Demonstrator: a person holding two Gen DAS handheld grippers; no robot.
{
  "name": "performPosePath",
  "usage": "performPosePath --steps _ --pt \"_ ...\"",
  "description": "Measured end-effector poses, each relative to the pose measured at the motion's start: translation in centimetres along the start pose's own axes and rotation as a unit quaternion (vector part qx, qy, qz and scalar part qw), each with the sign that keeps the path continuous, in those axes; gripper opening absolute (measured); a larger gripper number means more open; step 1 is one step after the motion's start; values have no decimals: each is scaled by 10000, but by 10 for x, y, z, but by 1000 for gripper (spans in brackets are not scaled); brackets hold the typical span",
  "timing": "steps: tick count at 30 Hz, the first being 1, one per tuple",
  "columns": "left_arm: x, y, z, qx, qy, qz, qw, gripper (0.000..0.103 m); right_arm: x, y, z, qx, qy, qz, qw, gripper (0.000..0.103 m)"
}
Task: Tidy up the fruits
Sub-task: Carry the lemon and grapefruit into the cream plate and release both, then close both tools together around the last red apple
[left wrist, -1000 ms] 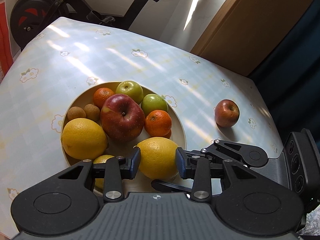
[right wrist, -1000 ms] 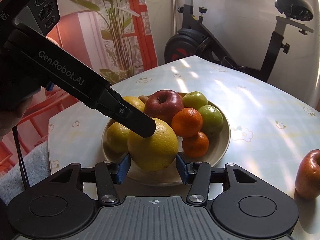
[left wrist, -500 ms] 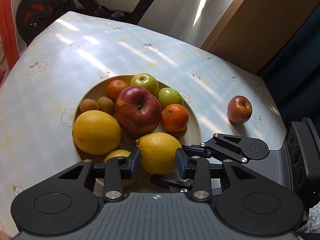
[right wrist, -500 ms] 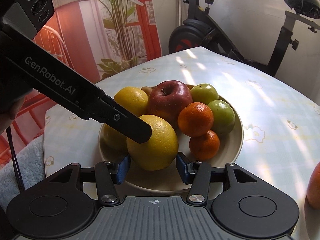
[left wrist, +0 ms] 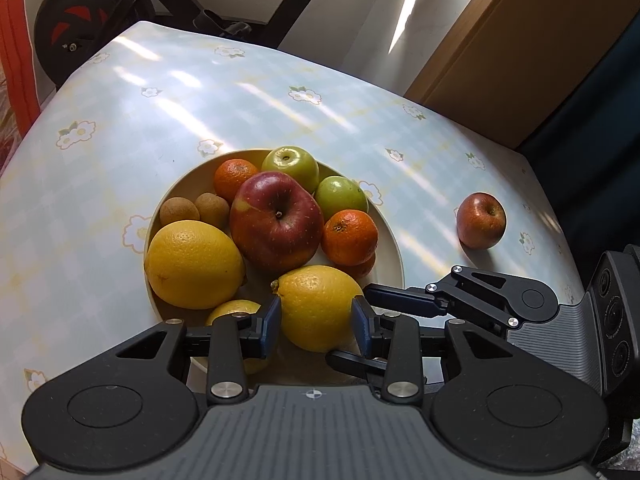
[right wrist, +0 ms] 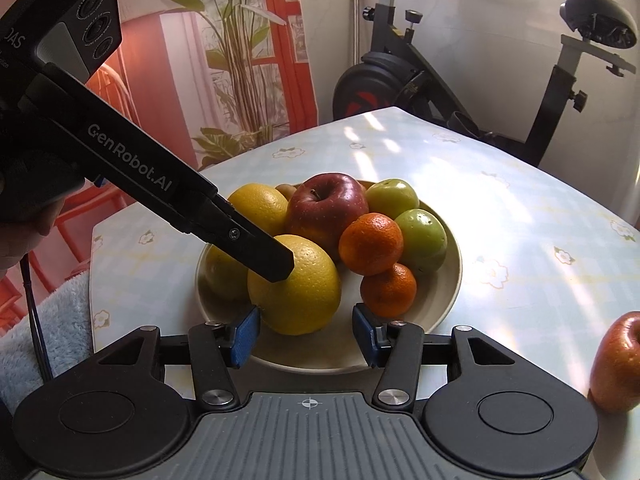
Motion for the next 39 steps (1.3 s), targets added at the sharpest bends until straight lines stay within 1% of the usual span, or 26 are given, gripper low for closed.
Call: performPosePath --steps 4,8,13,17,18,19,21,22,24,27,32,36,39 --pt "4 3 -4 110 50 55 9999 41 17 19 12 203 -87 230 9995 48" --pt "14 8 -9 248 -72 23 9997 41 38 38 22 440 -236 530 9973 48" --pt "32 11 -22 490 -215 -19 9986 41 70 60 32 752 -522 1028 9905 51" --pt "49 11 -33 626 -302 -7 9976 41 93 70 41 884 -733 1342 9843 52" --pt "53 11 -36 649 -333 2 9973 41 98 72 44 902 -777 1418 9827 54" --pt "57 10 -39 674 -377 11 9970 41 103 73 46 911 -811 1485 9814 55" --pt "70 7 -46 724 -497 31 9961 41 111 74 50 898 -858 1592 9794 61" --pt "75 6 -49 741 -549 49 9957 41 114 74 52 884 -879 1625 9788 62" --pt "86 1 -56 779 -629 111 9949 41 119 74 55 883 -918 1668 9777 62" --pt "98 -8 -65 733 -685 177 9948 41 125 75 60 889 -965 1712 9765 63" --pt "118 -27 -78 653 -951 228 9931 41 137 70 65 845 -1028 1843 9738 64" --pt "131 -43 -87 648 -1026 397 9918 41 145 61 64 734 -1042 1883 9738 69" --pt "139 -55 -91 689 -1055 444 9910 41 151 52 61 657 -1039 1999 9721 70"
Point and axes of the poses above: each gripper's, at about its wrist camera, not at the fingertips, and y roughly against the way its jaws point, x to its right, z to its underside, the point moved 6 cm from there along -y, roughly the way its jaws point, and after that the axes turned 10 degrees about -x, right-handed, at the moved point
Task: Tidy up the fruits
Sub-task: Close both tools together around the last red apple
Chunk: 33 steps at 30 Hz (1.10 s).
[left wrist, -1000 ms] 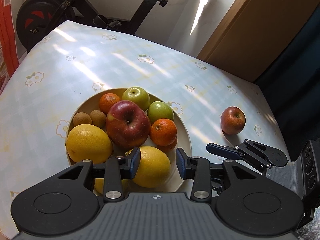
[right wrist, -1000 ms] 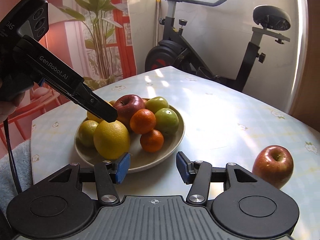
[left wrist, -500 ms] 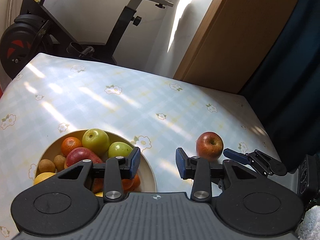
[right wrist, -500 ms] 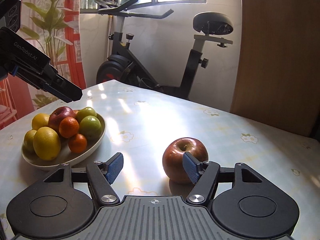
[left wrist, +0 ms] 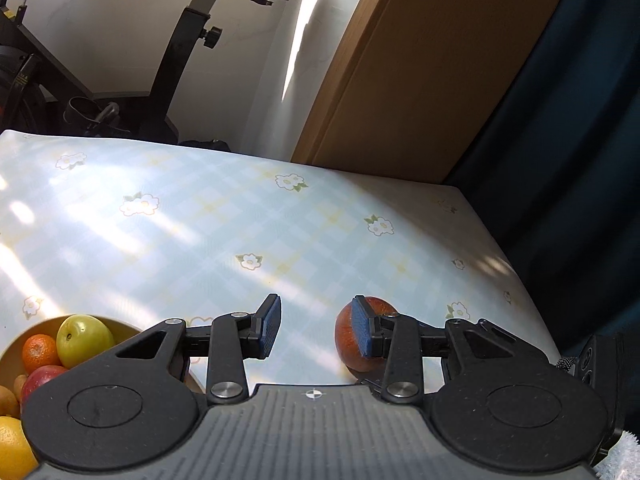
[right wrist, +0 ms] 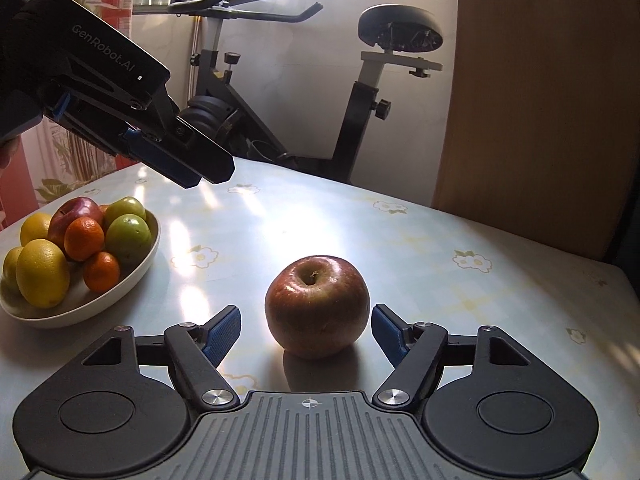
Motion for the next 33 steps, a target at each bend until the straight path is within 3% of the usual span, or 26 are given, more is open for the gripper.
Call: performPosePath --steps 11,21,33 --pt "13 -43 2 -404 -296 287 9983 40 7 -17 5 -108 -207 -101 9997 60" --pt "8 -67 6 -787 134 848 9932 39 10 -17 7 -78 -333 -233 9991 60" --pt "7 -70 8 -813 292 1187 9892 33 19 -15 8 -42 -618 -412 9972 59"
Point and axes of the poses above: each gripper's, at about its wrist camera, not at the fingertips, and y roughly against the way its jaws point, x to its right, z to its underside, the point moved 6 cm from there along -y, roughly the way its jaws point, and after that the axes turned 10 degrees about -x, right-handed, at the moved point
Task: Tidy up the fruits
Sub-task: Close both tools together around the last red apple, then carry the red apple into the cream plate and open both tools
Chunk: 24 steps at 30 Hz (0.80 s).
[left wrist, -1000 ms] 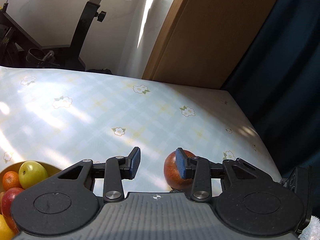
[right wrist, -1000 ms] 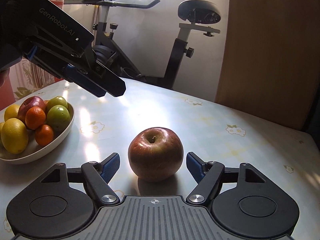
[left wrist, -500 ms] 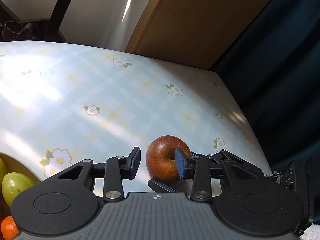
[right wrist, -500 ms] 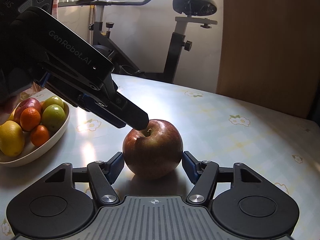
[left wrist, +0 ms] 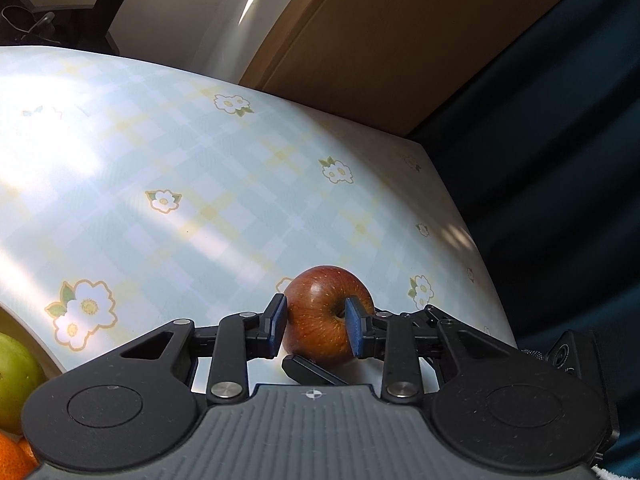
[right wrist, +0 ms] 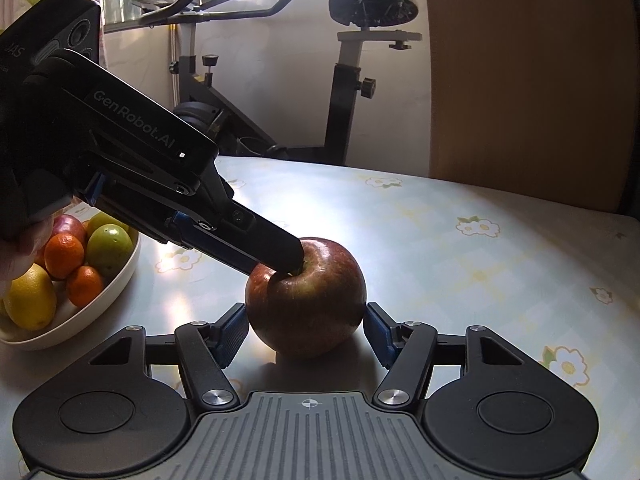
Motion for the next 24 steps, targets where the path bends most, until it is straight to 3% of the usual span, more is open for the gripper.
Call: performPosePath --steps 11,24 --pt "1 12 3 -113 -71 -141 9998 33 -15 7 -5 -51 89 -198 9998 58" --pt "-25 115 25 459 130 -337 9983 33 -106 22 -52 78 825 -734 9939 58"
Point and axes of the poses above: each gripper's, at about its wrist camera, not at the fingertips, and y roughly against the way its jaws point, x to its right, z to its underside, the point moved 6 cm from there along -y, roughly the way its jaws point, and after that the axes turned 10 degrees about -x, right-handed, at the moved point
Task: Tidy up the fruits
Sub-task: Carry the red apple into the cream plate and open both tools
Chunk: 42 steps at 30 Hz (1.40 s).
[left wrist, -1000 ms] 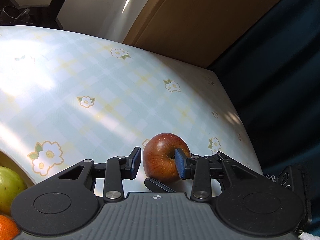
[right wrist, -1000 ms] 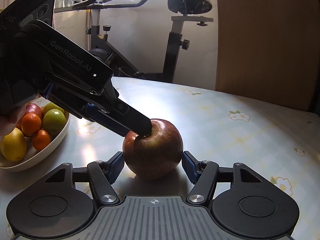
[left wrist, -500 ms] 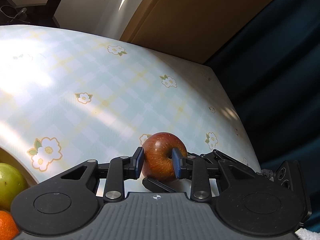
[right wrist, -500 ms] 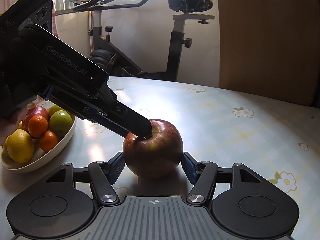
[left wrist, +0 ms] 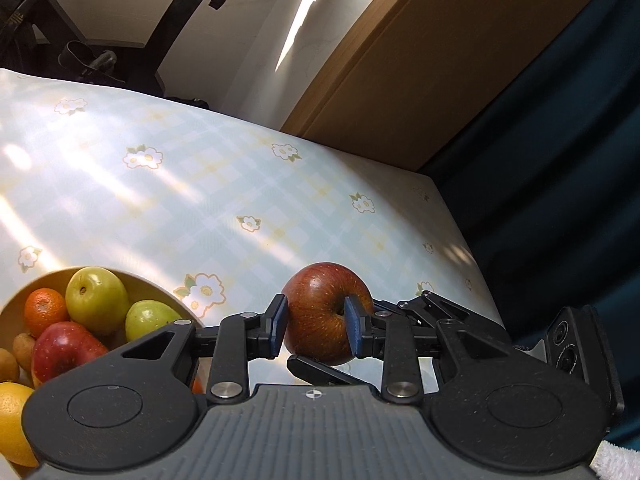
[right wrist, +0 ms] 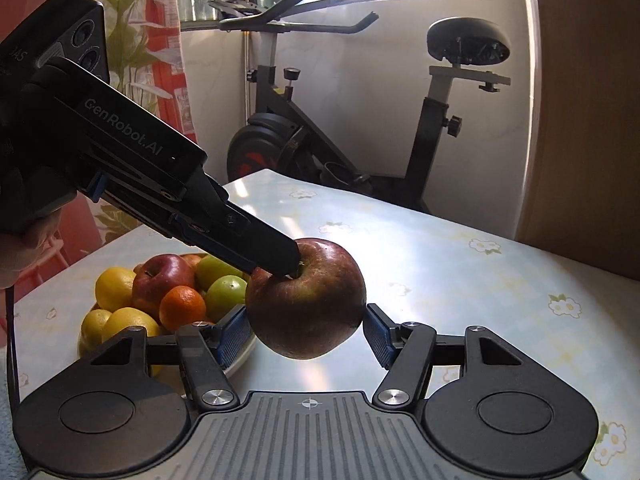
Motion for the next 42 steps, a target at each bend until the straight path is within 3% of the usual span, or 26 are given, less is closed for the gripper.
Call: performPosePath --steps 12,22,29,42 --pt "-49 73 31 375 368 -367 9979 33 -84 -25 -34 -129 726 -544 9958 58" --pt "-82 103 62 463 748 -454 9951 33 -140 -43 -35 -397 1179 -805 9890 58" --pt "-101 108 79 447 841 -490 9942 33 -157 -55 -32 -590 1389 -818 9852 58" --pt "-109 106 84 361 848 -490 9945 33 -163 -54 -24 -709 1693 -621 9811 61"
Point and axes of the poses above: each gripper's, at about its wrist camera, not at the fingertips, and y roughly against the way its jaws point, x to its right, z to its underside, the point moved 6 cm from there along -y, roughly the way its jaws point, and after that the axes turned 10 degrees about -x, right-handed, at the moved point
